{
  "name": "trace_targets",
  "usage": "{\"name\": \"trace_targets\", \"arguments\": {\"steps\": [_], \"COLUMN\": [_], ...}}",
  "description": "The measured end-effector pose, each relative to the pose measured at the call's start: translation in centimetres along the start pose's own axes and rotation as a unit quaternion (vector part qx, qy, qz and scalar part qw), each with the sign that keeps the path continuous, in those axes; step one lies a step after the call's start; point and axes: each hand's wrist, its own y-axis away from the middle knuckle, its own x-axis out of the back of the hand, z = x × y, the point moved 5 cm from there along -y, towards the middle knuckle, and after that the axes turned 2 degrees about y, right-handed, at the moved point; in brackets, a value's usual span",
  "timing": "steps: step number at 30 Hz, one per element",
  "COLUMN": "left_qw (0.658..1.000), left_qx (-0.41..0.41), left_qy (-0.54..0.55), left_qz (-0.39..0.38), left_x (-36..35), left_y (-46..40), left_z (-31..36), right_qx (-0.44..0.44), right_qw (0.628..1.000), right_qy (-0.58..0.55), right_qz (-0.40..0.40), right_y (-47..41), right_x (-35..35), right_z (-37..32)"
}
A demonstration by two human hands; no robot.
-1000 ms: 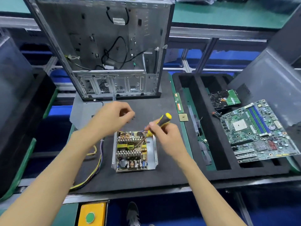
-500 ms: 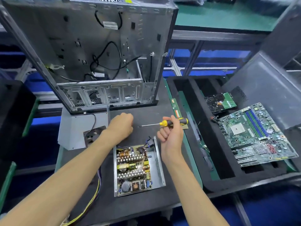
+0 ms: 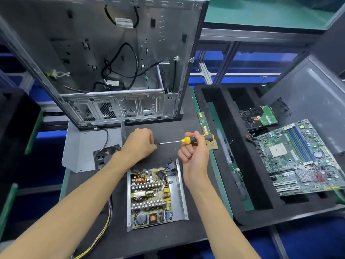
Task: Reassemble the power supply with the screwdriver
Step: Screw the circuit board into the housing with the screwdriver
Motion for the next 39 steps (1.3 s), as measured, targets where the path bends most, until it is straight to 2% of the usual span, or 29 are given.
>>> {"name": "trace_targets", "arguments": {"steps": [2, 4, 8, 11, 13, 15, 22, 27, 39], "left_qw": [0.993, 0.970, 0.874, 0.801, 0.773, 0.765, 0.772, 0.793, 0.769], "left_qx": [0.009, 0.014, 0.008, 0.010, 0.010, 0.003, -0.016, -0.030, 0.006], "left_qy": [0.116, 0.241, 0.486, 0.598, 0.635, 0.644, 0.636, 0.609, 0.637], "left_qz": [0.026, 0.039, 0.008, -0.013, -0.015, -0.015, -0.003, 0.010, 0.043], "left_x": [0.9, 1.8, 3.1, 3.8, 4.0, 4.1, 4.8, 5.0, 4.6], "left_y": [0.7, 2.0, 5.4, 7.5, 8.5, 9.4, 11.6, 12.8, 14.2], "left_z": [0.0, 0.3, 0.7, 1.0, 1.3, 1.6, 2.0, 2.2, 3.0], "right_qx": [-0.006, -0.007, -0.001, -0.001, -0.005, -0.009, -0.008, 0.008, 0.031], "right_qw": [1.000, 0.999, 0.998, 0.997, 0.997, 0.997, 0.998, 0.997, 0.995], "right_qy": [-0.019, -0.038, -0.061, -0.071, -0.069, -0.062, -0.042, -0.044, -0.039], "right_qz": [-0.004, -0.010, -0.022, -0.029, -0.034, -0.039, -0.055, -0.068, -0.089], "right_y": [0.0, 0.1, 0.5, 0.9, 1.4, 1.9, 3.8, 5.0, 7.4], "right_x": [0.0, -0.1, -0.3, -0.5, -0.5, -0.6, -1.0, -1.0, -0.4], "right_z": [-0.2, -0.5, -1.3, -1.7, -1.6, -1.4, -0.7, -1.3, -1.5]}}
